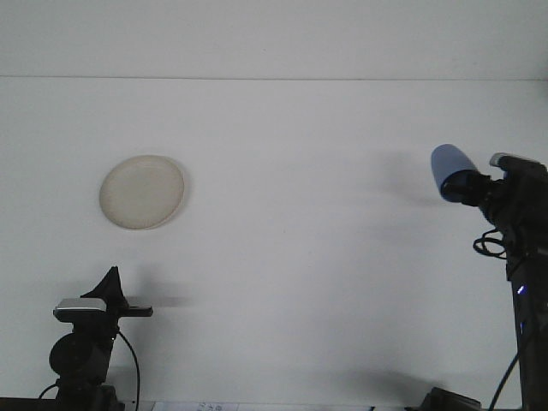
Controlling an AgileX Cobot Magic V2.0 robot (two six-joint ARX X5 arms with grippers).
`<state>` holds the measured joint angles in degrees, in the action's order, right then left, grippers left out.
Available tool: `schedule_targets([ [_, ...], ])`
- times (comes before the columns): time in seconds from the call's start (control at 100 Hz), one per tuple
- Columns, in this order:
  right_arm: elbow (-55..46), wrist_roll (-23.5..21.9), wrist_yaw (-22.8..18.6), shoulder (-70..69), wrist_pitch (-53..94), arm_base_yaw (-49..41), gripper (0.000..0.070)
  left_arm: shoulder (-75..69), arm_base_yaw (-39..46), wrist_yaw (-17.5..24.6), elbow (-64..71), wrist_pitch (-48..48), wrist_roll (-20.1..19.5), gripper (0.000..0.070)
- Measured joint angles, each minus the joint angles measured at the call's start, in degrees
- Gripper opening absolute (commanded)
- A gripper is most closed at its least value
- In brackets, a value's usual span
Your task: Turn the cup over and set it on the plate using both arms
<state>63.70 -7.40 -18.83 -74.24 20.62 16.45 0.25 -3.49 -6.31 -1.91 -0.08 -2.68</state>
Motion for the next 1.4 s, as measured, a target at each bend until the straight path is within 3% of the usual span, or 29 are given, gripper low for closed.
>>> schedule_targets([
  [0.2, 2.99, 0.59, 0.94, 7.04, 22.58, -17.16, 0.0004, 0.00, 0.00, -0.02, 0.00, 0.00, 0.00, 0.0013],
  [0.4, 9.35, 2.91, 12.98, 2.64, 43.93, -36.61, 0.0004, 0.00, 0.00, -0.02, 0.00, 0.00, 0.00, 0.0013],
  [0.47, 11.56, 2.86, 15.06, 0.46, 47.06, -42.77, 0.0004, 0.00, 0.00, -0.02, 0.00, 0.00, 0.00, 0.0013],
  [0.76, 16.26, 2.67, 15.67, -11.65, 53.64, -60.46, 0.0004, 0.00, 0.00, -0.02, 0.00, 0.00, 0.00, 0.0013],
  [1.13, 16.35, 2.69, 15.87, -21.92, 54.49, -69.72, 0.0008, 0.00, 0.00, -0.02, 0.00, 0.00, 0.00, 0.0013],
  [1.2, 16.48, 2.73, 15.80, -23.04, 54.60, -70.29, 0.0055, 0.00, 0.00, -0.02, 0.00, 0.00, 0.00, 0.0013],
  [1.25, 16.55, 2.73, 15.87, -23.15, 54.66, -70.47, 0.0152, 0.00, 0.00, 0.00, 0.00, 0.00, 0.00, 0.0013],
  [1.29, 16.55, 2.78, 15.87, -23.15, 54.58, -70.62, 0.0278, 0.00, 0.00, -0.02, 0.00, 0.00, 0.00, 0.0013],
  [1.35, 16.55, 2.91, 15.89, -23.15, 54.16, -70.79, 0.0378, 0.00, 0.00, 0.00, 0.00, 0.00, 0.00, 0.0013],
  [1.4, 16.55, 3.02, 15.87, -23.15, 53.94, -70.84, 0.0390, 0.00, 0.00, -0.02, 0.00, 0.00, 0.00, 0.0013],
])
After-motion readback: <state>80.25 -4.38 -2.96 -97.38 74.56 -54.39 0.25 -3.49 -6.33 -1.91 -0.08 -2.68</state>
